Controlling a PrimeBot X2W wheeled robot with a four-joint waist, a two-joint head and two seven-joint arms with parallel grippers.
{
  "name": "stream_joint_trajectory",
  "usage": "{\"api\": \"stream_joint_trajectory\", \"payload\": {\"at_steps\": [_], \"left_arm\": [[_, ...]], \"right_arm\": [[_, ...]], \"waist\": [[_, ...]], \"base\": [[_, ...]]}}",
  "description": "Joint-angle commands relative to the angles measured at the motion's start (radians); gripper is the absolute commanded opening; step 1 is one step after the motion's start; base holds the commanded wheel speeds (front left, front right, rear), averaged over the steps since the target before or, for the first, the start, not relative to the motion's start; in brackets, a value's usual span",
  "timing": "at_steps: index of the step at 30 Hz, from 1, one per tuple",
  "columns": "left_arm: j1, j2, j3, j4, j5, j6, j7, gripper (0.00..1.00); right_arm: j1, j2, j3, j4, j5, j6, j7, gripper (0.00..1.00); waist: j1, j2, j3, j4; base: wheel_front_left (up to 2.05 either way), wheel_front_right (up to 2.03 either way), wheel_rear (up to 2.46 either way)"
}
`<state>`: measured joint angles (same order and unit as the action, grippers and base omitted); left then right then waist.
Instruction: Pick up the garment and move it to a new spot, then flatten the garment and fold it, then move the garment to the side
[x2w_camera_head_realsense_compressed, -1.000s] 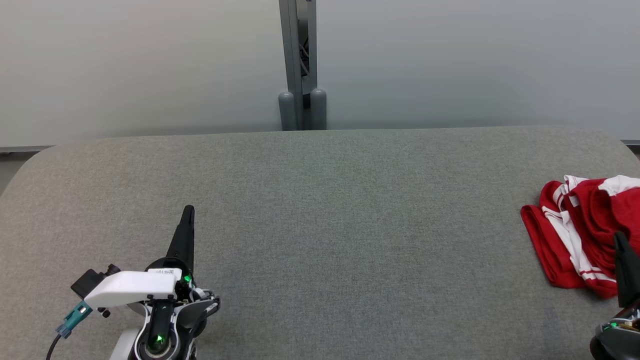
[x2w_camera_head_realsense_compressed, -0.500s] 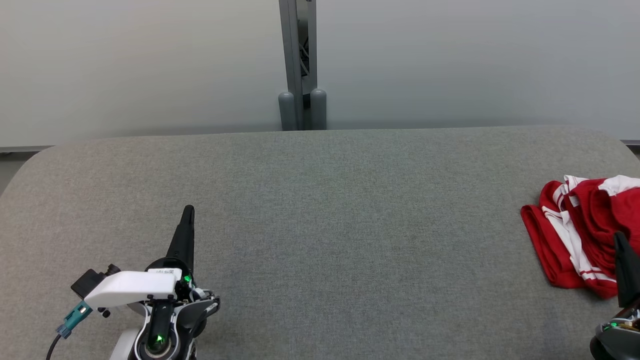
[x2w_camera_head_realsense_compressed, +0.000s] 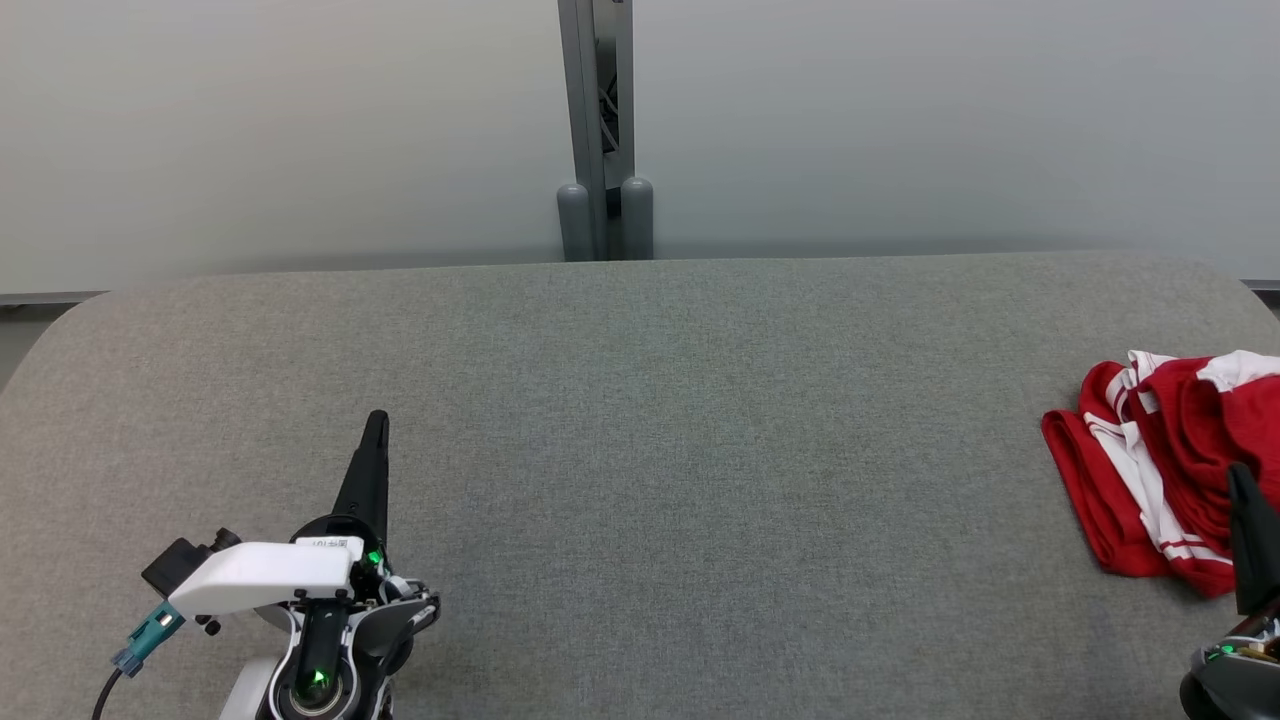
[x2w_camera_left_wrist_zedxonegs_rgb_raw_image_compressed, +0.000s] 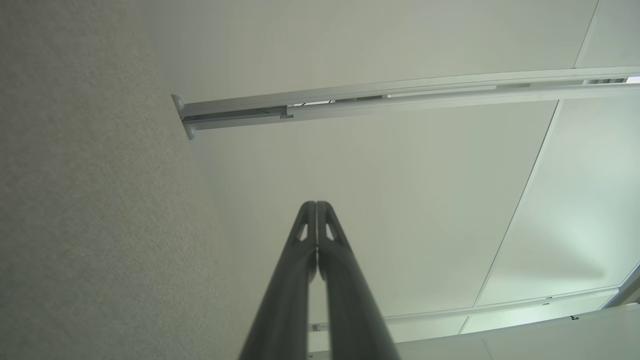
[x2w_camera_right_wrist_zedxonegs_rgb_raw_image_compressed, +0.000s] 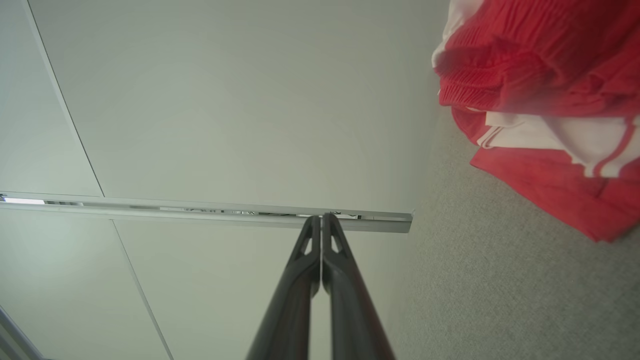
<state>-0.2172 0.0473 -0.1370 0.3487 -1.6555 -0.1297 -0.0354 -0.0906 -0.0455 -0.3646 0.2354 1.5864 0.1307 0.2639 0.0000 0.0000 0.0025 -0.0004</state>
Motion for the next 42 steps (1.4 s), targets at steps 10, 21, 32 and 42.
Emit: {"api": "stream_joint_trajectory", "payload": {"at_steps": [10, 21, 32, 42], "left_arm": [[-0.017, 0.006, 0.001, 0.000, -0.001, -0.004, 0.002, 0.00], [-0.017, 0.006, 0.001, 0.000, -0.001, -0.004, 0.002, 0.00], [-0.017, 0.006, 0.001, 0.000, -0.001, -0.004, 0.002, 0.00], [-0.017, 0.006, 0.001, 0.000, -0.001, -0.004, 0.002, 0.00]], "right_arm": [[-0.004, -0.009, -0.001, -0.005, 0.007, 0.000, 0.004, 0.00], [-0.004, -0.009, -0.002, -0.005, 0.007, 0.000, 0.004, 0.00], [-0.004, -0.009, -0.001, -0.005, 0.007, 0.000, 0.004, 0.00], [-0.004, -0.009, -0.002, -0.005, 0.007, 0.000, 0.004, 0.00]], "waist": [[0.0000, 0.0000, 0.000, 0.000], [0.0000, 0.0000, 0.000, 0.000], [0.0000, 0.0000, 0.000, 0.000], [0.0000, 0.0000, 0.000, 0.000]], "base": [[0.00, 0.00, 0.00], [0.00, 0.00, 0.00], [0.00, 0.00, 0.00], [0.00, 0.00, 0.00]]}}
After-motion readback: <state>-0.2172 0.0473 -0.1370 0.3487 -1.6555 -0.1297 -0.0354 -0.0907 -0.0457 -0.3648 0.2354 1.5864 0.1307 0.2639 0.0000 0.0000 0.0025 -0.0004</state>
